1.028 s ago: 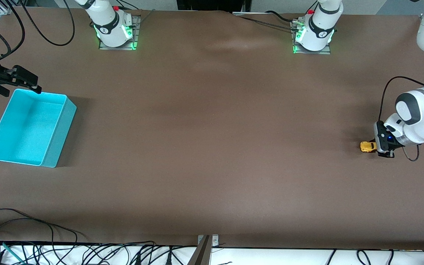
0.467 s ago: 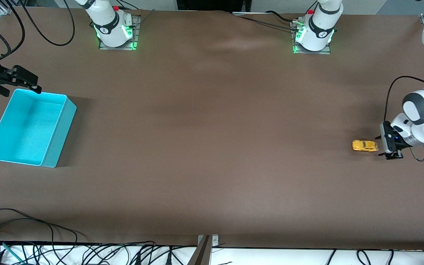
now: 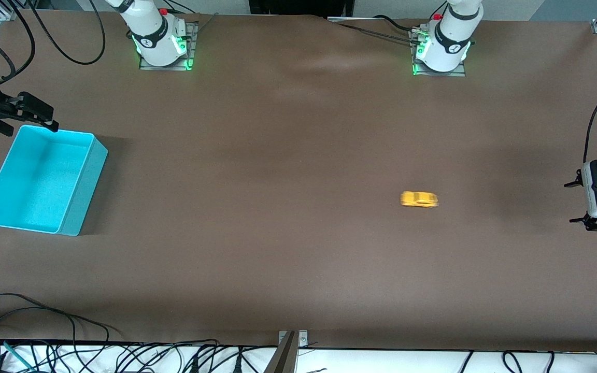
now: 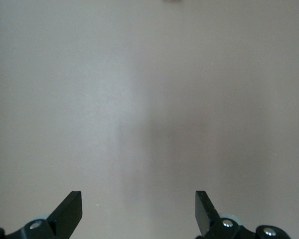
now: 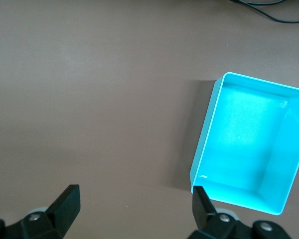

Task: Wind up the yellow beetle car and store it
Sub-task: 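Open the left gripper, releasing the car to roll toward the box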

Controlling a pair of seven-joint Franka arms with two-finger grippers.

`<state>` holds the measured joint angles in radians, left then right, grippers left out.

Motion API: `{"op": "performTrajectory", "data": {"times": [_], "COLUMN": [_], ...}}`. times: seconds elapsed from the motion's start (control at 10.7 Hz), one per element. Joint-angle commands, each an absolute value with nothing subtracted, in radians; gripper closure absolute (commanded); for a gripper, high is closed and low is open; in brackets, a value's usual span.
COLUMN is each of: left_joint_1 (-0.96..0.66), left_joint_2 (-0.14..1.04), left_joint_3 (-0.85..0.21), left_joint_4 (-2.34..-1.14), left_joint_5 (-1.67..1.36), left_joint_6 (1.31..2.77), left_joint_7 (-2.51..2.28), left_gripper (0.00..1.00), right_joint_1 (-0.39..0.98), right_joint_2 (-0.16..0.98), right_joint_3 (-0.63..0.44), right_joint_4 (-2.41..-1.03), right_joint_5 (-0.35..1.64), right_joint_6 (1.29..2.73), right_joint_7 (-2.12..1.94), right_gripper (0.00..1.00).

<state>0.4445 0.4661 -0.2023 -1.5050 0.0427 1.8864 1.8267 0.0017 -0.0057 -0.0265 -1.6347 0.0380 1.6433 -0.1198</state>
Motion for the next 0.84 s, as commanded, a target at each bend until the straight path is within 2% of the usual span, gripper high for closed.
{"op": "performTrajectory", "data": {"times": [0.0, 0.28, 0.75], "left_joint_1": [0.393, 0.384, 0.327], "left_joint_2": [0.489, 0.486, 0.446], "left_joint_3": [-0.204, -0.206, -0.206], "left_joint_4": [-1.419, -1.349, -1.336], "left_joint_5": [0.054, 0.055, 0.055], "left_joint_6": [1.821, 1.668, 1.556], "left_joint_7": [1.76, 1.61, 1.452], "left_gripper": [0.0, 0.0, 0.0], "right_joint_1": [-0.002, -0.002, 0.006], "right_joint_2": [-0.012, -0.012, -0.002], "right_joint_3": [-0.029, -0.029, -0.022], "right_joint_4": [-1.637, -1.637, -1.637], "right_joint_5": [0.06, 0.06, 0.058], "right_joint_6": [1.634, 1.634, 1.635], "right_joint_7": [-0.137, -0.137, -0.133], "right_gripper": [0.0, 0.0, 0.0]}}
